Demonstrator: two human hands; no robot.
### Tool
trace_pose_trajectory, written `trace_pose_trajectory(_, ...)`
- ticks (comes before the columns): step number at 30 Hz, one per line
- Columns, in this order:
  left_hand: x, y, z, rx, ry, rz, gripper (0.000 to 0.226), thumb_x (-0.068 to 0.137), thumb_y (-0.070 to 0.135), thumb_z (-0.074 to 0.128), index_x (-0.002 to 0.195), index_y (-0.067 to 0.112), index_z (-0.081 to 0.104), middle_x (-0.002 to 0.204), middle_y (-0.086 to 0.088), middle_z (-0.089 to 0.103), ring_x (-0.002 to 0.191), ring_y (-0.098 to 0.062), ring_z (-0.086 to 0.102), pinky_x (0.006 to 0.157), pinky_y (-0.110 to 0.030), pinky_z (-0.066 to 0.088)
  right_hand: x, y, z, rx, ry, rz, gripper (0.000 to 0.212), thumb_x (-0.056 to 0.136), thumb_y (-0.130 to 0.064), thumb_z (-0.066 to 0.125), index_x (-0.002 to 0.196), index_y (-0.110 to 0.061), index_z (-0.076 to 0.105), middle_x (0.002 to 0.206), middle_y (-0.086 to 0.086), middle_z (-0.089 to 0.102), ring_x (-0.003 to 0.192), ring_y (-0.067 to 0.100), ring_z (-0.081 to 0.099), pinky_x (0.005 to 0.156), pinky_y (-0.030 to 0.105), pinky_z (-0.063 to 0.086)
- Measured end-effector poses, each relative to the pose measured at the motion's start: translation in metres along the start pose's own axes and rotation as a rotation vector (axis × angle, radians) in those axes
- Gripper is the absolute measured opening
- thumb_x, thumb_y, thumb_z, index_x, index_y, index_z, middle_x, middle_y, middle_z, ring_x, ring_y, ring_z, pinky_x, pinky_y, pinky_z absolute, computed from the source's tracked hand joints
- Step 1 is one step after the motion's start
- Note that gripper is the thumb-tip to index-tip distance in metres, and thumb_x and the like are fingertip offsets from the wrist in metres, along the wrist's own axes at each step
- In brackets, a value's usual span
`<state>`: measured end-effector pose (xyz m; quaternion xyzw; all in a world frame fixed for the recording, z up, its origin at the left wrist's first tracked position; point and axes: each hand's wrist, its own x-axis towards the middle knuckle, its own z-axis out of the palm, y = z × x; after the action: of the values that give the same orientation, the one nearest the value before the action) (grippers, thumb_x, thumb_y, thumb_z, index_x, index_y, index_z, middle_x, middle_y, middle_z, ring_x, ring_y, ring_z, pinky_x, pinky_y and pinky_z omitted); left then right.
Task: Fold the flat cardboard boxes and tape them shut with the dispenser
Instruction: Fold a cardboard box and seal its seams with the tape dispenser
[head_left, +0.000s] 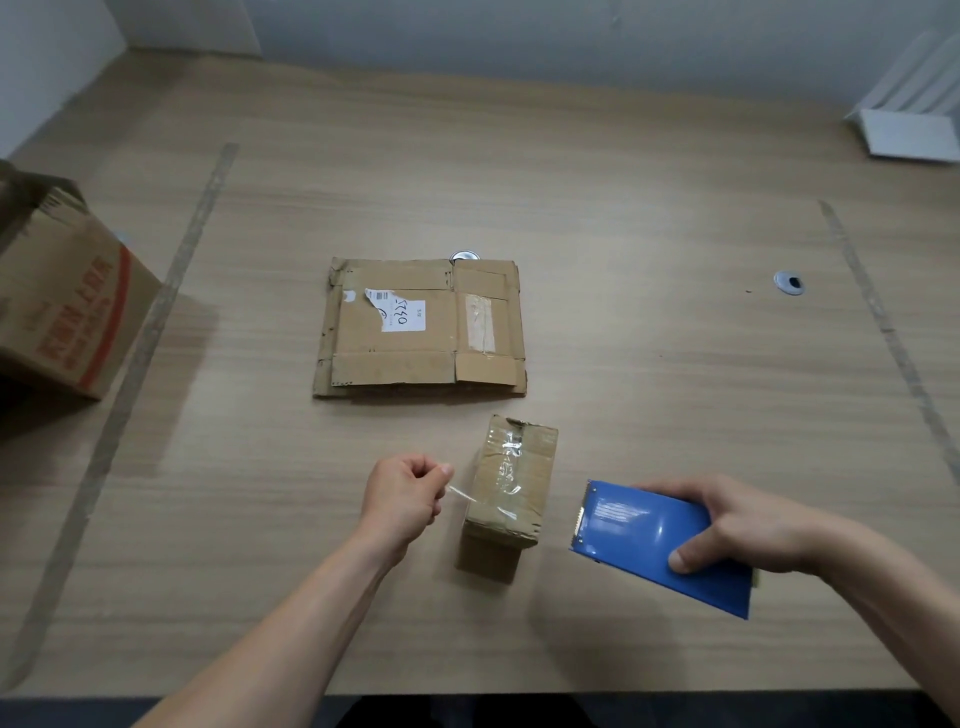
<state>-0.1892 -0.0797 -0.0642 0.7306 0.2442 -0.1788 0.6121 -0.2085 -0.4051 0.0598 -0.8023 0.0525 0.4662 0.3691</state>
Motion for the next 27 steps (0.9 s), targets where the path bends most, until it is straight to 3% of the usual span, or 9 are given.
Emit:
trace_pose_trajectory(7,0.007,-0.022,0.012,0.252,0.058,-0.018,0.036,0.090,0.018,0.067,0.055,0.014,0.059,0.047,0.001,0.056,0.049,-0.019,0.050,0.057,-0.032,0.045,0.020,-0.006,0.019,-0.064,0.036,0.063,0.055,0.062,-0.028,0.077,0.112,-0.049,0.068,0.102,-0.009,0.075,0.096,0.018,0.072,0.094,0.050,0.057)
trace_pose_trajectory(11,0.004,-0.021,0.023,0.383,0.108,0.063,0.032,0.090,0.024,0.068,0.063,0.007,0.066,0.058,-0.006,0.065,0.063,-0.027,0.062,0.064,-0.034,0.049,0.027,-0.011,0.025,-0.076,0.062,0.085,0.057,0.067,-0.025,0.078,0.119,-0.045,0.066,0.106,-0.007,0.073,0.095,0.017,0.070,0.087,0.040,0.059)
trace_pose_trajectory(15,0.002,-0.021,0.033,0.394,0.083,0.004,0.034,0.087,0.034,0.070,0.066,0.007,0.067,0.065,-0.006,0.068,0.074,-0.030,0.067,0.069,-0.036,0.052,0.029,-0.018,0.029,-0.116,0.060,0.095,0.054,0.074,-0.021,0.080,0.122,-0.040,0.064,0.108,-0.007,0.071,0.096,0.015,0.068,0.079,0.031,0.057)
trace_pose_trajectory(16,0.001,-0.020,0.033,0.373,0.064,-0.031,0.035,0.083,0.042,0.069,0.073,0.008,0.068,0.070,-0.006,0.069,0.079,-0.033,0.068,0.072,-0.038,0.055,0.029,-0.020,0.030,-0.133,0.059,0.097,0.054,0.075,-0.021,0.080,0.123,-0.039,0.064,0.108,-0.007,0.070,0.095,0.014,0.067,0.076,0.029,0.056)
trace_pose_trajectory(18,0.001,-0.019,0.034,0.386,0.045,-0.118,0.051,0.082,0.049,0.066,0.112,0.008,0.067,0.102,-0.011,0.072,0.104,-0.036,0.066,0.090,-0.039,0.054,0.029,-0.024,0.031,-0.163,0.059,0.110,0.054,0.078,-0.020,0.080,0.125,-0.038,0.062,0.109,-0.008,0.069,0.095,0.012,0.066,0.074,0.027,0.053)
trace_pose_trajectory(19,0.001,-0.017,0.034,0.439,0.051,-0.124,0.059,0.087,0.045,0.064,0.130,0.005,0.057,0.119,-0.013,0.067,0.116,-0.036,0.060,0.098,-0.038,0.049,0.029,-0.027,0.032,-0.178,0.061,0.116,0.054,0.078,-0.020,0.079,0.125,-0.038,0.062,0.109,-0.008,0.068,0.095,0.012,0.066,0.075,0.028,0.054)
trace_pose_trajectory(22,0.004,-0.014,0.036,0.542,0.088,-0.002,0.061,0.094,0.033,0.060,0.146,0.007,0.042,0.128,-0.016,0.063,0.122,-0.032,0.056,0.103,-0.038,0.044,0.030,-0.032,0.032,-0.220,0.071,0.130,0.053,0.078,-0.022,0.079,0.125,-0.037,0.062,0.109,-0.009,0.068,0.095,0.012,0.065,0.081,0.032,0.058)
trace_pose_trajectory(25,0.007,-0.019,0.035,0.461,0.085,-0.100,0.055,0.089,0.033,0.066,0.137,0.010,0.053,0.124,-0.012,0.066,0.118,-0.033,0.059,0.101,-0.038,0.047,0.032,-0.039,0.033,-0.261,0.071,0.138,0.054,0.078,-0.024,0.080,0.127,-0.037,0.060,0.110,-0.009,0.067,0.096,0.012,0.064,0.082,0.032,0.057)
trace_pose_trajectory(27,0.013,-0.031,0.026,0.279,0.119,-0.261,0.041,0.081,0.031,0.069,0.117,0.011,0.067,0.110,-0.013,0.072,0.106,-0.036,0.067,0.094,-0.046,0.054,0.033,-0.040,0.032,-0.293,0.071,0.141,0.053,0.078,-0.025,0.079,0.126,-0.035,0.061,0.109,-0.008,0.067,0.095,0.012,0.065,0.083,0.033,0.057)
